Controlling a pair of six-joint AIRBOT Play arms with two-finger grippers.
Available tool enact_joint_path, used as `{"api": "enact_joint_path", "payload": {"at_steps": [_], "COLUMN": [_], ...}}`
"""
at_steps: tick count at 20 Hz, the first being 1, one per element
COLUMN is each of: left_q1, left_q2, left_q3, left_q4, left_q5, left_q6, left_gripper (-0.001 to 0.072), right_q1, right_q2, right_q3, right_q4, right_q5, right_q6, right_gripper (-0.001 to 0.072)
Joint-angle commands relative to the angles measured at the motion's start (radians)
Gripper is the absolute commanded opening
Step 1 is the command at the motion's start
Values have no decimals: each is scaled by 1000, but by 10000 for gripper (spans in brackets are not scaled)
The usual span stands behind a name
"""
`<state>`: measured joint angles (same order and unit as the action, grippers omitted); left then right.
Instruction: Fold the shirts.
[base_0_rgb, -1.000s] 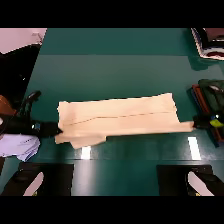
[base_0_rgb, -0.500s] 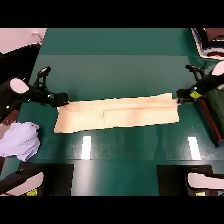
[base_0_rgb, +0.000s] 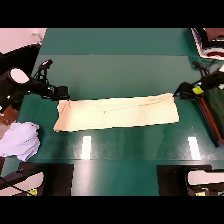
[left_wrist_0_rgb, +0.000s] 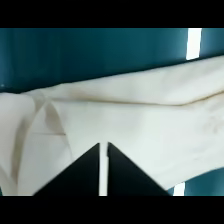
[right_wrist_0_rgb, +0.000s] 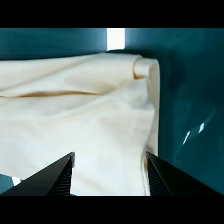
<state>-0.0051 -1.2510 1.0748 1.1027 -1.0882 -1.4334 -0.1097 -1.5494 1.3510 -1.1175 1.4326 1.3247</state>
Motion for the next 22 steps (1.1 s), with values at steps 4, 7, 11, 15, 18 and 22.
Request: {"api": "enact_joint_path", "payload": {"at_steps": [4, 7, 11, 15, 18, 22], "left_q1": [-34, -113, -203, -292, -374, -468], "left_q2": [-3, -3, -16, -84, -194, -381], "left_q3": [21, 21, 21, 24, 103, 259], "left_q4": [-132, -132, -135, -169, -192, -195], "left_q5": [-42, 26, 90, 145, 178, 179], "left_q6": [31, 26, -26, -36, -35, -46], "left_gripper": [32, 31, 22, 21, 21, 21], "right_q1": [-241, -229, -117, -72, -42, 56], "right_q2": [9, -53, -95, -90, -32, 116], "right_q3": [-259, -304, -303, -229, -105, 32], "right_q4": [235, 307, 314, 314, 314, 315], "right_q5": [-11, -16, -79, -69, 28, 45], "right_q6": [-161, -193, -193, -193, -152, -88], "right_gripper": [537, 536, 487, 24, 23, 23]}}
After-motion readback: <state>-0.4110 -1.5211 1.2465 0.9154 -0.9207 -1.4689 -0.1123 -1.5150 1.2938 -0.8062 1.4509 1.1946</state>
